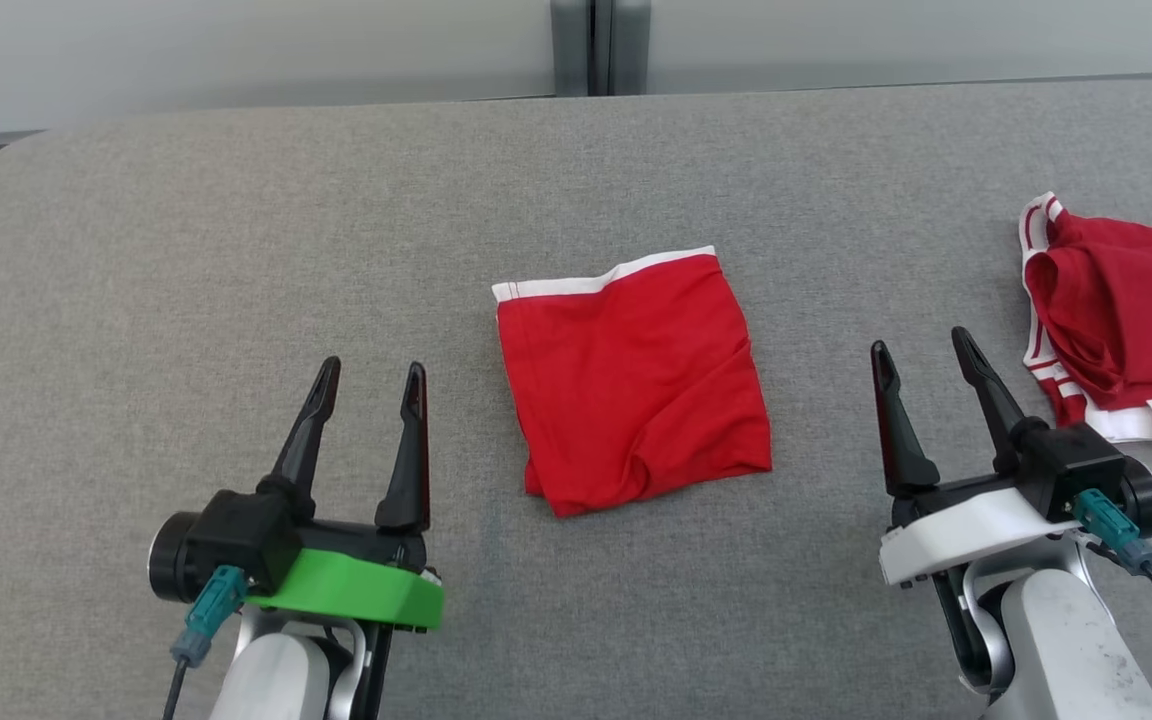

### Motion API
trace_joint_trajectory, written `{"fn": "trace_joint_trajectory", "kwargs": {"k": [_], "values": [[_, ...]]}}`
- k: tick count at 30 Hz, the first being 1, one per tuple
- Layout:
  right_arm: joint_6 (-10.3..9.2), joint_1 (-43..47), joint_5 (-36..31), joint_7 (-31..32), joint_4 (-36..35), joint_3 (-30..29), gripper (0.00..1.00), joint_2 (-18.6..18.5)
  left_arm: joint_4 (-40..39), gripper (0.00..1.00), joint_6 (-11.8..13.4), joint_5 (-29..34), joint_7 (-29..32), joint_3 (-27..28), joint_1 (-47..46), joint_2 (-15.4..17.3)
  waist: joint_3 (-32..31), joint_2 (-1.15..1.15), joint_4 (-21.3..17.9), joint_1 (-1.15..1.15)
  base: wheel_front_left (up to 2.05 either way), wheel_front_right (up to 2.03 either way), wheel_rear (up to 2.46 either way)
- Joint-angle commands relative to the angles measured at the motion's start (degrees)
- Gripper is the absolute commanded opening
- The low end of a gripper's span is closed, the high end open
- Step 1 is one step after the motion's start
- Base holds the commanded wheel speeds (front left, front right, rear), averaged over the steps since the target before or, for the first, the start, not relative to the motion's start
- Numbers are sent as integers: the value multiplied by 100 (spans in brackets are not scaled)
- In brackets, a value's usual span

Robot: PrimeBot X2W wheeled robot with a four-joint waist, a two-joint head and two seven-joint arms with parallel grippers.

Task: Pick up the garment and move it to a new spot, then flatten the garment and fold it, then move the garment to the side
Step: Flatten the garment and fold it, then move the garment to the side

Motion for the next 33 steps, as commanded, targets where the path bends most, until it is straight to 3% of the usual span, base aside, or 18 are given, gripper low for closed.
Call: {"fn": "trace_joint_trajectory", "kwargs": {"k": [1,16,20,33], "values": [[-3,90,-56,3,-23,-2,100,5,29,100,-17,49,-15,-3,95,19,-86,0,-82,0,0,0,0],[-3,-17,-168,3,197,79,100,31,110,100,-38,96,-14,-55,148,19,-15,0,0,0,0,0,0],[-3,-191,-329,3,518,141,100,30,99,100,-53,81,-15,-156,45,19,122,0,135,0,0,0,0],[-3,-1095,256,369,1794,272,100,21,85,100,26,-46,-15,-307,-216,18,617,0,830,0,0,0,0]]}}
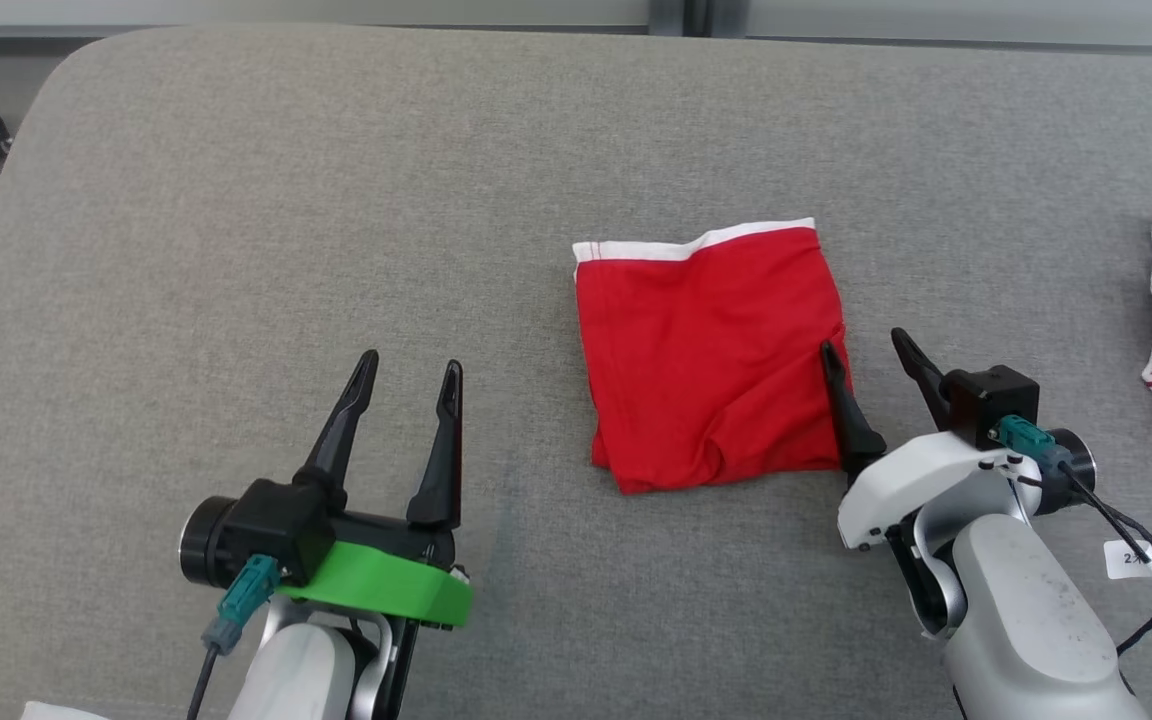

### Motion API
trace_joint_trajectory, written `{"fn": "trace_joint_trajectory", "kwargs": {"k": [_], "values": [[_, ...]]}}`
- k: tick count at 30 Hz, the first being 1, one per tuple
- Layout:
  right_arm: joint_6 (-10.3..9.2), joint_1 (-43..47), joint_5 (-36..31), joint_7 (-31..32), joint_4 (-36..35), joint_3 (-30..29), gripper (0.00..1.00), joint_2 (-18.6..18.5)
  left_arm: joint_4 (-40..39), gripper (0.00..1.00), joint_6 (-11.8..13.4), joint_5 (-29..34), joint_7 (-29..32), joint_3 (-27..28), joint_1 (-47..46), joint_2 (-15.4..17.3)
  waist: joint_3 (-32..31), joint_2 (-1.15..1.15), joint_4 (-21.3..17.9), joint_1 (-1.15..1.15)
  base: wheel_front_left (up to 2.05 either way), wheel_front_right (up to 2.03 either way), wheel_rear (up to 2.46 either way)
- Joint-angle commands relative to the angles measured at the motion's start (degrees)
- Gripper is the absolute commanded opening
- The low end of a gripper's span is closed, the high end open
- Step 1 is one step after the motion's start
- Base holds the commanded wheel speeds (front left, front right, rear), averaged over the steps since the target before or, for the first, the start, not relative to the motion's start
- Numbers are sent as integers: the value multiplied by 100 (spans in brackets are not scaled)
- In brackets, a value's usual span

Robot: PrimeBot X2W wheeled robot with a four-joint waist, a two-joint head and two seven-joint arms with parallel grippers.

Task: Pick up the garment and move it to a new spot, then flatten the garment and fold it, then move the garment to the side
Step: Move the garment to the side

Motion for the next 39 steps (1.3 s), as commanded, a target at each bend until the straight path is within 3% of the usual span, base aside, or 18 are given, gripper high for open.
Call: {"fn": "trace_joint_trajectory", "kwargs": {"k": [1,7,13,14,15,16,20,28,34,39], "values": [[-3,-103,73,52,121,2,100,-16,-1,100,24,-46,-16,-2,-112,18,171,0,243,0,0,0,0],[-3,-341,367,168,643,-12,100,-23,10,100,64,-72,-16,-102,-133,17,198,0,468,0,0,0,0],[-3,-490,248,111,1104,17,100,-71,11,100,88,-83,-15,-129,-114,17,185,0,557,0,0,0,0],[-3,-512,221,115,1172,52,81,-70,13,100,91,-80,-16,-123,-110,17,181,0,554,0,0,0,0],[-3,-531,201,95,1226,70,13,-71,15,100,91,-73,-15,-115,-106,17,177,0,546,0,0,0,0],[-3,-559,168,67,1280,91,0,-77,21,100,96,-60,-16,-105,-97,17,166,0,528,0,0,0,0],[-9,-670,-4,-116,1367,116,0,-165,35,100,83,-7,-15,-94,-70,17,105,0,400,0,0,0,0],[-7,-668,-1119,-331,1023,420,0,-455,15,100,-23,79,-16,-156,-35,18,-86,0,-138,0,0,0,0],[-7,-603,-1545,-346,689,620,0,-875,-74,100,-65,179,-16,-435,-153,18,-58,0,-644,0,0,0,0],[-7,-743,-1678,-257,300,905,0,-1437,-144,100,-88,263,-16,-720,-313,20,101,0,-1099,0,0,0,0]]}}
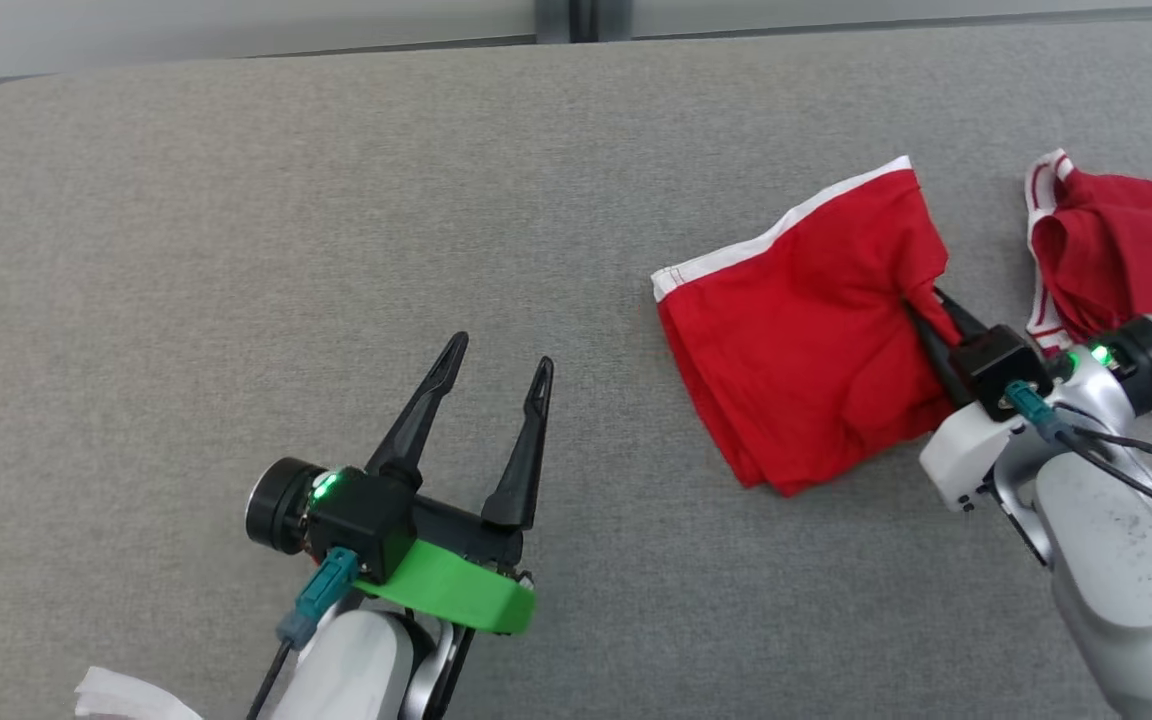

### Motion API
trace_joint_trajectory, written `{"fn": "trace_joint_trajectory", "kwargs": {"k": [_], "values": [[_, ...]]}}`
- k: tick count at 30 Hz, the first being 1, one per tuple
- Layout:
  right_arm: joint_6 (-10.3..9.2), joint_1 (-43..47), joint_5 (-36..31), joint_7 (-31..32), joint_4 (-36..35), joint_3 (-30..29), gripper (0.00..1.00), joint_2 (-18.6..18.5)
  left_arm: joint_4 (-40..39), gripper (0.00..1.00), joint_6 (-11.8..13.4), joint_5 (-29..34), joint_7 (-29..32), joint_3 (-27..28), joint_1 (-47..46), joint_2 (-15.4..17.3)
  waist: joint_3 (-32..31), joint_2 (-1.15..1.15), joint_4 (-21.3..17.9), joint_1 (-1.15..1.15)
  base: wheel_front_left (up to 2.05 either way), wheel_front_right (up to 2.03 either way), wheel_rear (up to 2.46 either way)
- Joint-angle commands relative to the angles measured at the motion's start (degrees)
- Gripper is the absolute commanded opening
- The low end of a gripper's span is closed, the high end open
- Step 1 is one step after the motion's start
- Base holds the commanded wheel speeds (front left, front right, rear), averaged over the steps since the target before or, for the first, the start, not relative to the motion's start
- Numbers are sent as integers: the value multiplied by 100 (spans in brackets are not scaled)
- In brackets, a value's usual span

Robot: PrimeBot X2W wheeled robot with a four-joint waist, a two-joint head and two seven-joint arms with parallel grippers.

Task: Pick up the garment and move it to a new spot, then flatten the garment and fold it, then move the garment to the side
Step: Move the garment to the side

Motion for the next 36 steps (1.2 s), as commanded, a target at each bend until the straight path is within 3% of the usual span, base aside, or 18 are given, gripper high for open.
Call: {"fn": "trace_joint_trajectory", "kwargs": {"k": [1,10,17,36], "values": [[-14,-108,1,43,-120,45,0,-143,-21,100,-23,62,-16,-29,-112,24,172,0,-449,0,0,0,0],[-13,-274,208,446,-826,24,0,-1246,-13,100,-123,306,-15,-17,-433,28,749,0,-1086,0,0,0,0],[-14,-452,426,618,-840,-561,0,-1687,-12,100,-236,487,-16,-65,-693,28,1234,0,-1226,0,0,0,0],[-14,-715,82,266,613,-1733,0,-1560,-108,100,-304,442,-15,31,-808,26,1470,0,-641,0,0,0,0]]}}
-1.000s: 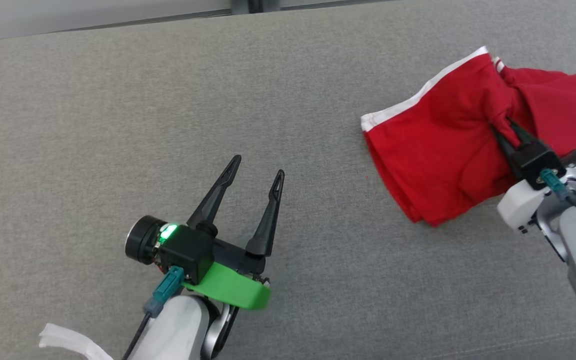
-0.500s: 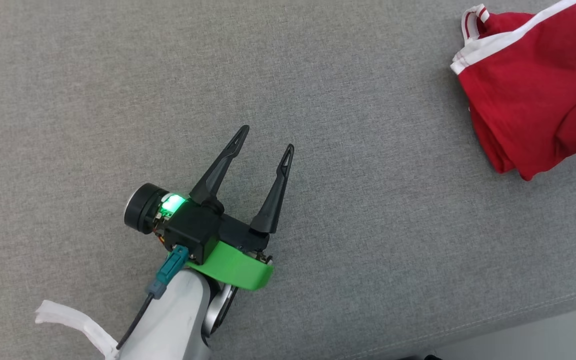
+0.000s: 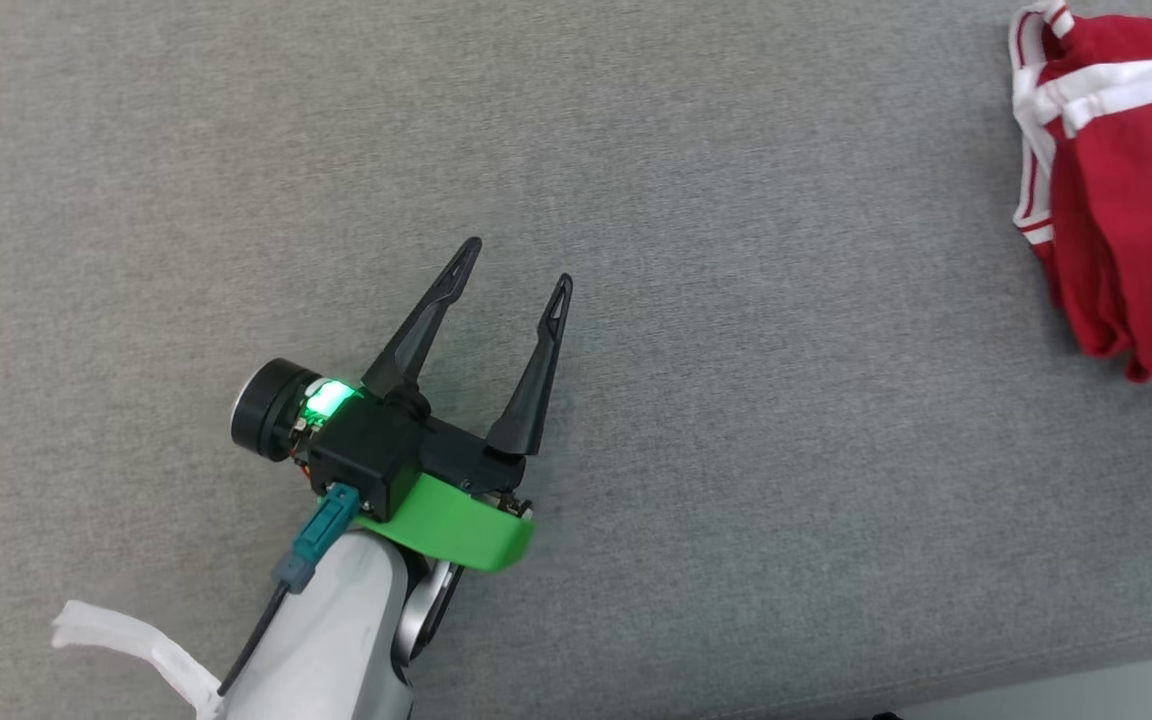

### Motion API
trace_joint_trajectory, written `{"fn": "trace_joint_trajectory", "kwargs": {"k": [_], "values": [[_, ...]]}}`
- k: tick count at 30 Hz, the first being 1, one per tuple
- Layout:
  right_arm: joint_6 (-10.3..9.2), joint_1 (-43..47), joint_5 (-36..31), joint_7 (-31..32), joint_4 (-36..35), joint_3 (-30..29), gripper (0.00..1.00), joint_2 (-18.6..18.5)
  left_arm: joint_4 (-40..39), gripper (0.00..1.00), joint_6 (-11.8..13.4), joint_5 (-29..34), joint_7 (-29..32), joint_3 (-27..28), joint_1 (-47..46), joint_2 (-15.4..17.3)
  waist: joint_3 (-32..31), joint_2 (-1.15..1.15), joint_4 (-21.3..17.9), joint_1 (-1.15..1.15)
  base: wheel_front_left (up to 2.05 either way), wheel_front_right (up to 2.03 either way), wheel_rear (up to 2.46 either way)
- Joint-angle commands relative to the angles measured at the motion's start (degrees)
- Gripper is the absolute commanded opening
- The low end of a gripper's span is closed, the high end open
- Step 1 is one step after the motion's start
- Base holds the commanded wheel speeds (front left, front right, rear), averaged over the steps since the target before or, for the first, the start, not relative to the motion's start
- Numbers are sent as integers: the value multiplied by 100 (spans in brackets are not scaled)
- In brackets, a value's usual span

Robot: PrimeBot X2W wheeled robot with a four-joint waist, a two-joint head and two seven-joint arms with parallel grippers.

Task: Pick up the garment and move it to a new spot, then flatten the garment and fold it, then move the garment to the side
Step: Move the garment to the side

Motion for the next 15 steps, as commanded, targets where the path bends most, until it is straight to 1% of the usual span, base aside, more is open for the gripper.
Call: {"fn": "trace_joint_trajectory", "kwargs": {"k": [1,5,6,7,10,13,15], "values": [[-15,-97,-65,-49,108,-78,0,-28,-24,100,-14,-21,-16,14,-38,29,22,0,146,-1,0,0,0],[-15,-143,-109,-73,386,-318,0,-31,-29,100,-17,-64,-16,-10,28,29,-2,0,264,-1,0,0,0],[-15,-152,-133,-90,435,-351,26,-41,-25,100,-17,-69,-15,-20,43,29,-16,0,284,-1,0,0,0],[-15,-168,-160,-102,493,-422,100,-51,-22,100,-17,-80,-16,-22,63,29,-37,0,305,-1,0,0,0],[-15,-196,-252,-78,647,-560,100,-28,-15,100,-15,-123,-15,-14,106,29,-130,0,329,-1,0,0,0],[-14,-271,-98,-122,678,-794,100,155,4,100,16,-165,-16,10,173,29,-296,0,321,-1,0,0,0],[-15,-295,-97,-180,579,-845,100,217,13,100,36,-183,-15,31,216,29,-429,0,306,-1,0,0,0]]}}
